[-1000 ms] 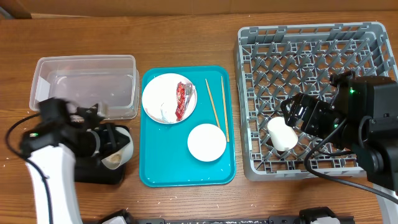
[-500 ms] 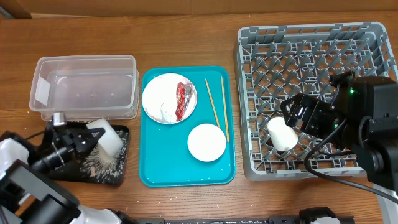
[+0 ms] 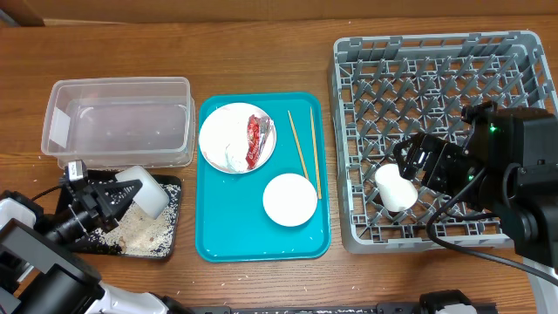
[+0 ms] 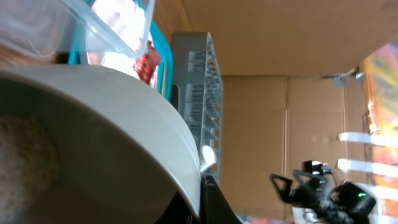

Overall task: Sort waste into correct bins and load items into the dishwasher
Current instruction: 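Tip the rice out of the bowl onto the black tray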

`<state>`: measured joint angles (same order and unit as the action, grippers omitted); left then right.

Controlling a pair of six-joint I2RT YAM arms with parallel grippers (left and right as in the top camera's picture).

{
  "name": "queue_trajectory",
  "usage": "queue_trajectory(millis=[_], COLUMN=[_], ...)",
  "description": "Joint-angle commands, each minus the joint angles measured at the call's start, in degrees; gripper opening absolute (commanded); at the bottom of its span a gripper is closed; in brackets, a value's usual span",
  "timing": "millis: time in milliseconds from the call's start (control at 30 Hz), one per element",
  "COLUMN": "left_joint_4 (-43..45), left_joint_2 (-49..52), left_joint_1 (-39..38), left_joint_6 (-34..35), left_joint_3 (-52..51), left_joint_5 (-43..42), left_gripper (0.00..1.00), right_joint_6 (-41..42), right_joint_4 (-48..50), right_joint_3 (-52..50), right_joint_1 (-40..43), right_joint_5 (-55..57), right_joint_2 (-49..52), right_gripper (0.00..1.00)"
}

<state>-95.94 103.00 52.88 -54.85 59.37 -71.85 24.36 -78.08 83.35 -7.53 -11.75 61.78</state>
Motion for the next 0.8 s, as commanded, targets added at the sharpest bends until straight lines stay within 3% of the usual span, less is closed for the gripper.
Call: queue_trajectory(millis=[0, 100, 267, 300, 400, 500, 533, 567, 600, 633, 733, 767], left_joint_4=[-1.0, 1.1, 1.1, 1.6, -0.4, 2.3, 5.4, 2.8, -1.0, -0.5, 3.9, 2.3], left_joint_2=[-0.4, -0.8, -2.5, -2.6, -4.2, -4.7, -4.7, -4.7, -5.1, -6.3, -8.6, -9.9], left_joint_1=[0.0, -0.1, -1.3, -1.3, -1.8, -1.8, -1.8, -2.0, -2.3, -2.8, -3.1, -3.1], left_joint_6=[-2.7, 0.8, -1.5, 3.2, -0.8, 2.5, 8.7, 8.9, 2.1, 1.5, 10.6, 9.1], left_joint_3=[0.0, 0.0, 0.0, 0.0, 0.0, 0.4, 0.4, 0.4, 0.4, 0.4, 0.7, 0.7], left_joint_5=[-0.4, 1.1, 2.4, 3.2, 4.7, 4.7, 5.9, 6.7, 6.2, 7.2, 9.9, 10.8], left_gripper=[0.04, 0.04, 0.04, 0.04, 0.04, 0.04, 0.04, 0.04, 0.04, 0.04, 0.04, 0.04], right_joint_6=[-0.3, -0.1, -0.1, -0.1, -0.1, -0.1, -0.1, -0.1, -0.1, -0.1, -0.1, -0.1], right_joint_4=[-0.1, -0.3, -0.3, -0.3, -0.5, -0.5, -0.5, -0.5, -0.5, -0.6, -0.5, -0.6], right_joint_3=[1.4, 1.4, 1.4, 1.4, 1.4, 1.4, 1.4, 1.4, 1.4, 1.4, 1.4, 1.4], right_joint_1=[0.2, 0.2, 0.2, 0.2, 0.2, 0.2, 0.2, 0.2, 0.2, 0.2, 0.2, 0.2], right_joint_5=[0.1, -0.3, -1.4, -1.4, -1.4, -1.4, -1.4, -1.4, -1.4, -1.4, -1.4, -1.5], right_joint_2=[-0.1, -0.1, -0.1, -0.1, -0.1, -0.1, -0.1, -0.1, -0.1, -0.1, -0.1, -0.1], right_gripper=[1.00, 1.00, 1.00, 1.00, 1.00, 1.00, 1.00, 1.00, 1.00, 1.00, 1.00, 1.00])
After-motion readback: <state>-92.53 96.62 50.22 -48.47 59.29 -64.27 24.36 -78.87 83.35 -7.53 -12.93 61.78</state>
